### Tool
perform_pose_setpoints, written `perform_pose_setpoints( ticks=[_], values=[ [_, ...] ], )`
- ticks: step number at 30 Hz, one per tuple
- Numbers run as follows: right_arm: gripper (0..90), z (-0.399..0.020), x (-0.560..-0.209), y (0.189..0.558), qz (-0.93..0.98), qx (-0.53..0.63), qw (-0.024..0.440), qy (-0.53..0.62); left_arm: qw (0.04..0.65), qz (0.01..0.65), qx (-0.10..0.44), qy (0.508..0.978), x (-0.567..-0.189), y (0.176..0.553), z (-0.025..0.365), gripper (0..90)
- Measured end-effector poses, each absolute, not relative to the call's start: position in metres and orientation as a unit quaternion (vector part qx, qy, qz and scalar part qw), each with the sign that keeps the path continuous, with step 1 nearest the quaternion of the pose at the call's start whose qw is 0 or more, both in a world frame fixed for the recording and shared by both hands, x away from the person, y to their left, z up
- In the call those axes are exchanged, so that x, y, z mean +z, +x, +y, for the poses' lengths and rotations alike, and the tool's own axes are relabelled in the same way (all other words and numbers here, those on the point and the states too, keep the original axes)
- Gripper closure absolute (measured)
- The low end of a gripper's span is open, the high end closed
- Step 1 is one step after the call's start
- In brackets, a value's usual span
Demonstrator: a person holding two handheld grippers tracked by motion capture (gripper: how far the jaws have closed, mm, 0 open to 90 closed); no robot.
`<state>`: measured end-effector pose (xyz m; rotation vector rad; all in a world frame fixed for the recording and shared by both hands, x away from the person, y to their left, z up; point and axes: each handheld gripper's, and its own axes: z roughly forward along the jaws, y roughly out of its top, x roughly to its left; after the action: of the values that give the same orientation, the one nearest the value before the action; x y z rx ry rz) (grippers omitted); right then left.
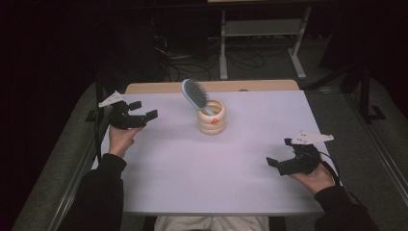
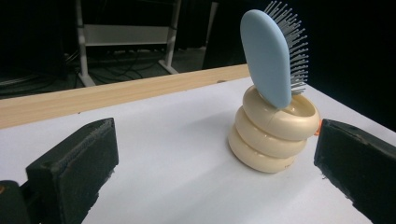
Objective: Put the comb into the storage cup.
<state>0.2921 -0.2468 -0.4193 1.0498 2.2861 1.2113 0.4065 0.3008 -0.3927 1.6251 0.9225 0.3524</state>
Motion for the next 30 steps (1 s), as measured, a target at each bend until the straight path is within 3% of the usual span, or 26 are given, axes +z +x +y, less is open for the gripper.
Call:
perform_pose_setpoints(
  ticks=[30],
  values=[
    [0.0,-0.247,-0.418,0.29,0.806,0.429,0.176,0.367,0.594,0.392,0.168,0.682,-0.412,0.354,0.349,0.0]
  ],
)
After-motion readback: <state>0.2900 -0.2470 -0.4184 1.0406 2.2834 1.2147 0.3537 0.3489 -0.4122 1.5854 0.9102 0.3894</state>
